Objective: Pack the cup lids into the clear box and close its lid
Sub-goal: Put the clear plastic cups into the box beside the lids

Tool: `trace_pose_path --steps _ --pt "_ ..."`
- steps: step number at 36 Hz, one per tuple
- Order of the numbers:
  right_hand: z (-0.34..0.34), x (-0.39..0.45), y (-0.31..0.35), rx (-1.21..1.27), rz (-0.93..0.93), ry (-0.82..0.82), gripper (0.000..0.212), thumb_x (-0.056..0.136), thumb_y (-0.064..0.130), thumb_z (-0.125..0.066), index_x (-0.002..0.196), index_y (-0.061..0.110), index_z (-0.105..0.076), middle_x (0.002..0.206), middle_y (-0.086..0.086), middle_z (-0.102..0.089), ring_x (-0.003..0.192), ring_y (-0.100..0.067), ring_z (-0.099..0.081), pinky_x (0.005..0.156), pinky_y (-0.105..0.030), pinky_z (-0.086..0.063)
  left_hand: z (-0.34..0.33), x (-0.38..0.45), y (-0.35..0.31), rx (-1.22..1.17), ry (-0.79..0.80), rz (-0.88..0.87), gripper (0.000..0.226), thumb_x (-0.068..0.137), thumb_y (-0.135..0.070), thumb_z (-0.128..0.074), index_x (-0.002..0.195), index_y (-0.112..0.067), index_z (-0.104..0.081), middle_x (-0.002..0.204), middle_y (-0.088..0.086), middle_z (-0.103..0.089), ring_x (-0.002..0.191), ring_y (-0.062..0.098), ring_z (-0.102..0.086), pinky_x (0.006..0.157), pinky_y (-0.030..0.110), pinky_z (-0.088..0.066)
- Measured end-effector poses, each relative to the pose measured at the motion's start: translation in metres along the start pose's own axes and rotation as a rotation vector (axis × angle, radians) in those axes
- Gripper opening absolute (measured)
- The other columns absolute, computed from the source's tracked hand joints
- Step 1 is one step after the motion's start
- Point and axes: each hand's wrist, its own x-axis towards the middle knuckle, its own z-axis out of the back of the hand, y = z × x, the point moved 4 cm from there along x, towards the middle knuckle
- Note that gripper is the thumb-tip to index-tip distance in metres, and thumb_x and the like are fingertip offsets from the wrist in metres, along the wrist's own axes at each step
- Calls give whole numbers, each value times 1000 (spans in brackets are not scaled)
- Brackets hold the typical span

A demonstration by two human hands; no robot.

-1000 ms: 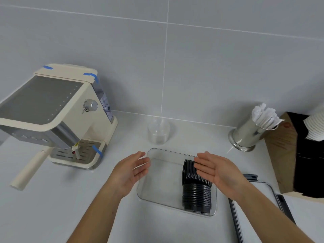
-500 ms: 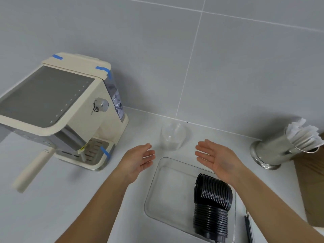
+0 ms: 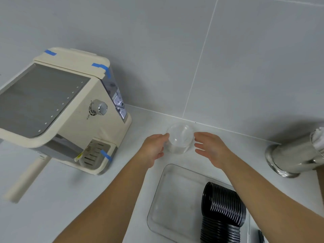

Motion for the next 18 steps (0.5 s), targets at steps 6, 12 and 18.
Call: trace_pose_path --steps 6,12,18 --pt "-8 20 -5 -45 -33 17 32 89 27 -66 118 13 -63 124 -10 -61 112 -26 -60 89 -36 -50 -6 14 4 38 1 7 38 90 -42 -65 119 -19 -60 123 0 -60 116 22 -57 99 36 -49" --pt "-11 26 -13 7 -100 59 27 91 28 -64 113 12 -64 120 -8 -65 108 -23 -63 96 -39 -48 -8 21 7 36 5 6 41 89 -41 -64 122 -17 -63 123 2 -64 113 21 -61 92 32 -50" --pt "-11 29 -13 46 -119 67 27 90 27 -65 111 10 -64 118 -9 -67 108 -24 -64 98 -39 -48 -8 25 8 21 -8 -8 34 87 -39 -65 113 -17 -67 119 3 -67 111 21 -63 90 31 -50"
